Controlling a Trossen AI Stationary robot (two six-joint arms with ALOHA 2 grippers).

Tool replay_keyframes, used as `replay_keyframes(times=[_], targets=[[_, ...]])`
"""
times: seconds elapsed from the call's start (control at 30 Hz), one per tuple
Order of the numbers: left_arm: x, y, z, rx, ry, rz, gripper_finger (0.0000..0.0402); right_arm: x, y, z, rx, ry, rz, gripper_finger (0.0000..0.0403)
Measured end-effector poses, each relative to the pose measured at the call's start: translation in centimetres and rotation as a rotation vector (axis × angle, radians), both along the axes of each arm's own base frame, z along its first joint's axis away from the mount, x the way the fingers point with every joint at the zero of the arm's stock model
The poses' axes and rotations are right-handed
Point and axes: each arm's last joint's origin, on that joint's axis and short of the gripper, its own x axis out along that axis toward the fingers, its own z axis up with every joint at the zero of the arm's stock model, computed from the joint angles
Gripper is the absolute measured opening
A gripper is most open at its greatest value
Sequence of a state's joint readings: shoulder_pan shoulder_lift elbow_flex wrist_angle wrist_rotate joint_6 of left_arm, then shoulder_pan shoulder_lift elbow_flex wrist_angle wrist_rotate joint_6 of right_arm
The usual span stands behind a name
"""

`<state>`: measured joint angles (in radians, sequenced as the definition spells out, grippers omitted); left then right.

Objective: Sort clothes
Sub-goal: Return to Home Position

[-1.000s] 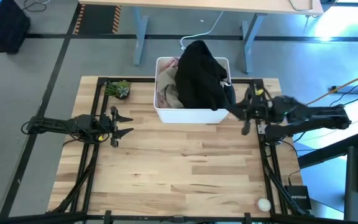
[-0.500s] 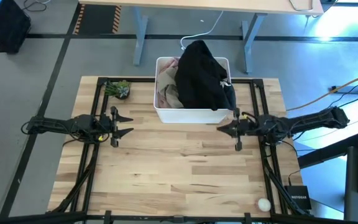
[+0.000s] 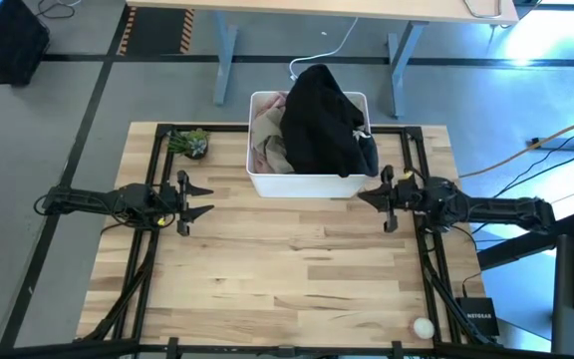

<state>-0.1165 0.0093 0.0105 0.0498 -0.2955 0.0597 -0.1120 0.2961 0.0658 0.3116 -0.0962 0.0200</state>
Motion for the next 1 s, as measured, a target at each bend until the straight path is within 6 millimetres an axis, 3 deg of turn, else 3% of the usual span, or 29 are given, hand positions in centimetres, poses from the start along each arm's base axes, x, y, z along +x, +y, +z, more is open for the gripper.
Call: replay_keyframes(times=[0.13, 0.4, 0.67, 0.8, 1.0], targets=[[0.0, 0.0, 0.0, 0.0, 0.0, 0.0, 0.0198, -0.6, -0.1, -1.6, 0.01, 0.01, -0.045, 0.0011], [0.0, 0.0, 0.0, 0.0, 0.0, 0.0, 0.0198, -1.7, -0.3, -1.8, -0.004, 0.008, -0.158, 0.0012], [0.0, 0.0, 0.0, 0.0, 0.001, 0.0, 0.0198, -1.9, 0.0, -2.4, 0.034, 0.065, -0.067, 0.0012], [0.0, 0.0, 0.0, 0.0, 0.001, 0.0, 0.0198, -1.9, 0.0, -2.4, 0.158, 0.067, -0.079, 0.0012], [0.0, 0.0, 0.0, 0.0, 0.001, 0.0, 0.0198, -1.8, 0.0, -2.4, 0.171, 0.072, -0.081, 0.0012]])
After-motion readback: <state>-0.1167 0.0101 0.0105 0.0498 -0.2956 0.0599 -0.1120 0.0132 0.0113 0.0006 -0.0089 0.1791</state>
